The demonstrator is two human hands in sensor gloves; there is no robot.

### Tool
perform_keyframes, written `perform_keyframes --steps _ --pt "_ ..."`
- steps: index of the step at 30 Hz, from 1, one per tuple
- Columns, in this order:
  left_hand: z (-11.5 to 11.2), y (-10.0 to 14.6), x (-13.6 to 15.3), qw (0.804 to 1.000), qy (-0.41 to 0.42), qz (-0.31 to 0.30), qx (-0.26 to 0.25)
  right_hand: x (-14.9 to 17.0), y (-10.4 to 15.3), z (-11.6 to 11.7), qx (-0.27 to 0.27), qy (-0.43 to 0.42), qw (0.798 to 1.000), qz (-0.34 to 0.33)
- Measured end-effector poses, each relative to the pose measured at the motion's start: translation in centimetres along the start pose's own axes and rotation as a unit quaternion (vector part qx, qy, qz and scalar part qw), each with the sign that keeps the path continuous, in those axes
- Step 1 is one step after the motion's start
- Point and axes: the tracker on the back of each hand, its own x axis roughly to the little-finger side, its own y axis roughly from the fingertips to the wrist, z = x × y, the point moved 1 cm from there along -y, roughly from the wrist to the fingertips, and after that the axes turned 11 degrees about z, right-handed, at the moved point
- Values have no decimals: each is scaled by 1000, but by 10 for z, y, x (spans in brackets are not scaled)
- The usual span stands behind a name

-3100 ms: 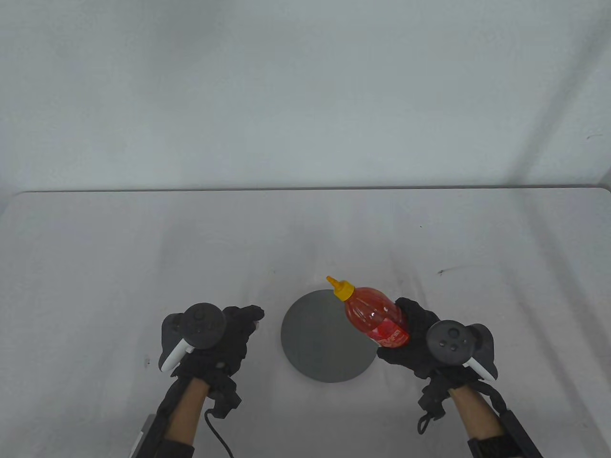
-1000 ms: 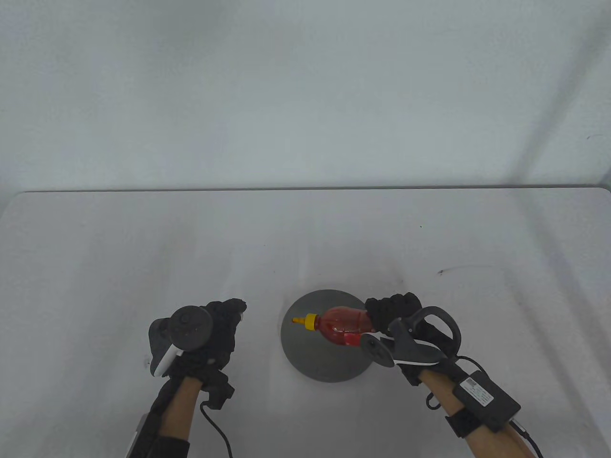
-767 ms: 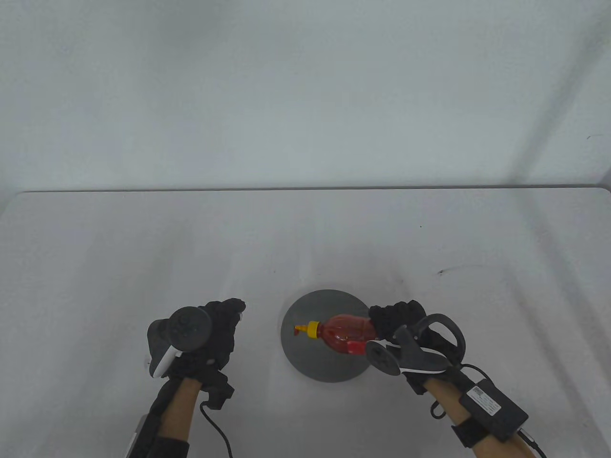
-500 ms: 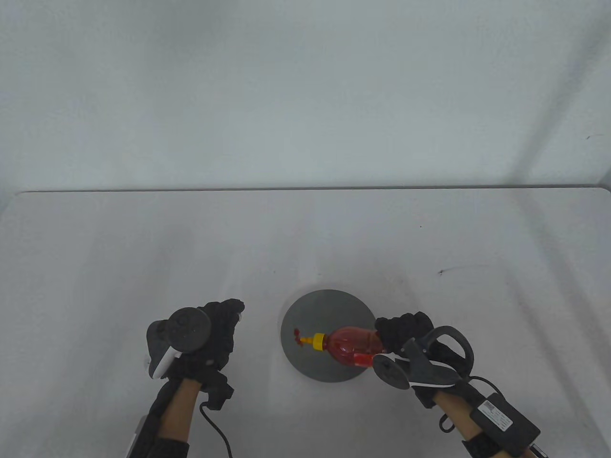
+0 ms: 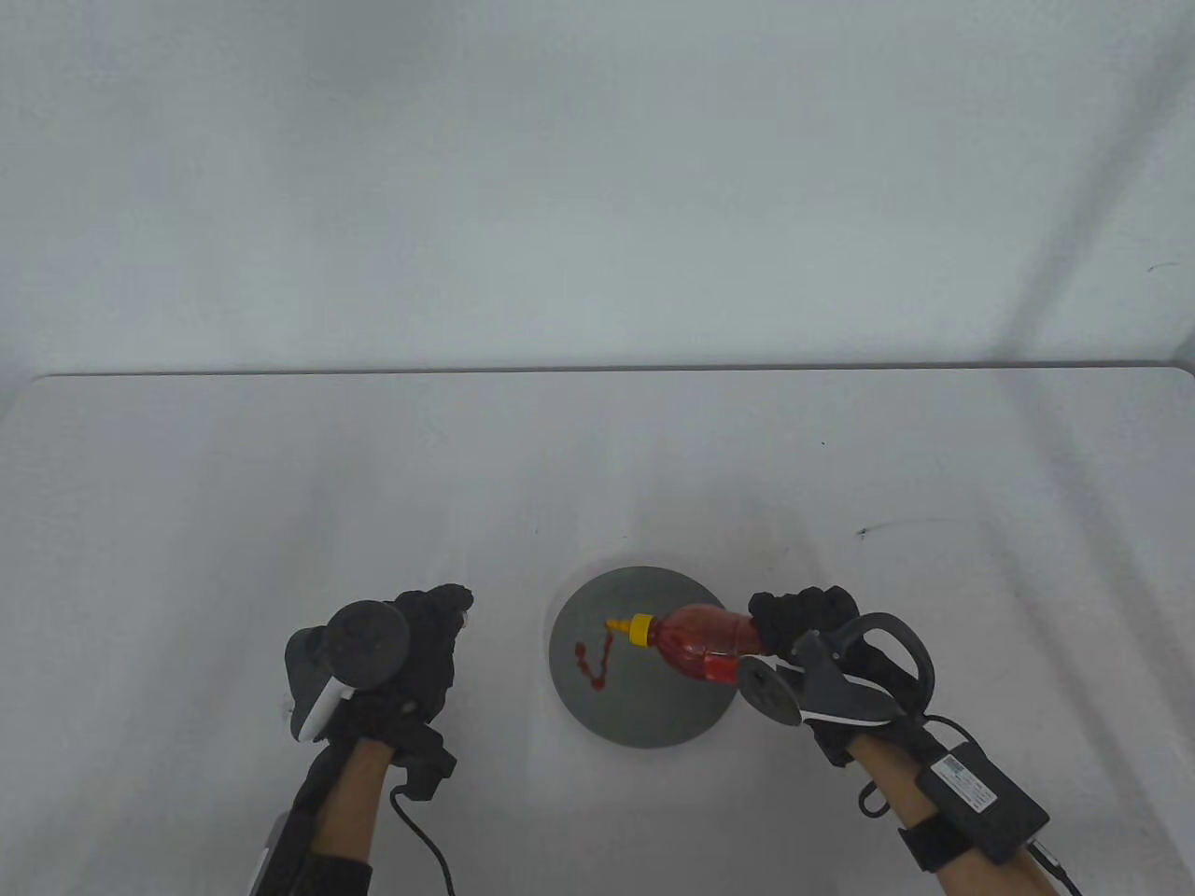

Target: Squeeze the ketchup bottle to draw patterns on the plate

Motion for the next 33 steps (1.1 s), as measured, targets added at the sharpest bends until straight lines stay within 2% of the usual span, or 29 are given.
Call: perform_keyframes --steps 1,2,3,5,6,7,9,10,11,13,14,15,17,21,31,32,33 --pt "0 0 0 1000 -1 0 0 2 -1 1 -15 -3 1000 6" --pt "0 0 0 1000 0 1 0 3 -5 0 12 -4 1000 3" --pt "0 -1 0 1000 0 1 0 5 -7 0 -9 -1 1000 13" --pt "1 -1 1 1000 0 2 -2 7 -10 -1 3 4 1000 10" --pt "1 -1 1 1000 0 2 -1 9 -9 -1 -20 9 1000 18" --pt "1 -1 1 1000 1 3 -1 10 -7 0 4 8 1000 10" --pt "1 -2 1 1000 0 3 -2 12 -4 0 -14 14 1000 13" --pt "1 -2 1 1000 0 2 -3 13 -2 -1 0 13 1000 10" --pt "2 -2 1 1000 1 2 -4 13 -1 -1 -9 14 1000 15" --pt "2 -2 1 1000 3 2 -5 14 7 0 -6 12 1000 13" --pt "1 -2 2 1000 3 2 -5 15 10 0 -24 12 999 21" --pt "1 -1 2 1000 2 1 -5 15 16 1 -8 6 1000 15" --pt "1 -1 2 1000 1 2 -5 15 23 0 -19 8 1000 17" --pt "2 0 3 1000 5 4 -6 15 37 -1 -3 4 1000 12" --pt "2 0 4 1000 3 7 -12 18 68 -4 -6 4 1000 10" --pt "2 1 5 1000 4 8 -12 19 69 -4 10 12 1000 2" --pt "2 1 5 1000 4 8 -12 20 70 -4 -7 8 1000 13"
